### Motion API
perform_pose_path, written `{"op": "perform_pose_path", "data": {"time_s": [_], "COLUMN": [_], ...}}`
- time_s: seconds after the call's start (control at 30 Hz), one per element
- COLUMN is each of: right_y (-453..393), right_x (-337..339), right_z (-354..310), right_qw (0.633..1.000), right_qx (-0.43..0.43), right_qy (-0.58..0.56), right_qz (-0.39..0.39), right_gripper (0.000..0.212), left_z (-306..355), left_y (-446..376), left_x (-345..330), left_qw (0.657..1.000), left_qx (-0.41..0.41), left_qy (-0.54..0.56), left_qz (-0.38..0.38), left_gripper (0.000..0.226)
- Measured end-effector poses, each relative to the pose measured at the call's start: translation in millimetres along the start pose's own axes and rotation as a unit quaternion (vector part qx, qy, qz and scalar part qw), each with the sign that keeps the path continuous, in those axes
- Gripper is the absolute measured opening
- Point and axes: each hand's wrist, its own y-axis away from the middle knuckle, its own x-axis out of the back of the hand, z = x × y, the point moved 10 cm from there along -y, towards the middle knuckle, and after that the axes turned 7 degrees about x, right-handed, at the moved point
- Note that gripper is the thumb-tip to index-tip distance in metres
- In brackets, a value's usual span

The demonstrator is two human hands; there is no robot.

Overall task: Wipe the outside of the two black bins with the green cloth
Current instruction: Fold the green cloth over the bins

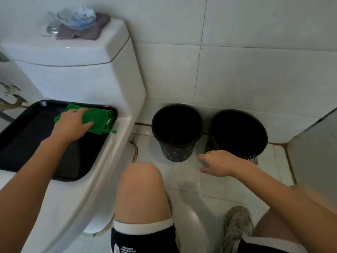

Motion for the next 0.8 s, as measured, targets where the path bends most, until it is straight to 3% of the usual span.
{"op": "perform_pose_path", "data": {"time_s": [0.13,0.27,0.4,0.57,0.8], "right_y": [-4.3,-6.1,-4.0,6.8,15.6], "right_x": [-2.7,-3.4,5.4,12.6,21.6], "right_z": [-15.4,-23.1,-27.6,-23.4,-10.3], "right_qw": [1.0,0.999,0.999,0.998,0.997], "right_qx": [0.006,0.006,0.002,0.005,0.003], "right_qy": [0.017,0.036,0.036,0.026,0.011], "right_qz": [0.0,0.003,0.033,0.048,0.073], "right_gripper": [0.053,0.052,0.051,0.05,0.049], "left_z": [-26.8,-14.5,3.2,9.8,39.6], "left_y": [-5.0,-9.9,-9.9,-1.5,25.0], "left_x": [-9.6,-4.0,2.3,13.4,102.4], "left_qw": [0.995,0.995,0.996,0.995,0.993], "left_qx": [0.058,0.047,-0.006,-0.03,-0.051], "left_qy": [-0.057,-0.066,-0.086,-0.089,0.007], "left_qz": [-0.06,-0.064,-0.015,0.029,0.106], "left_gripper": [0.074,0.058,0.031,0.027,0.027]}}
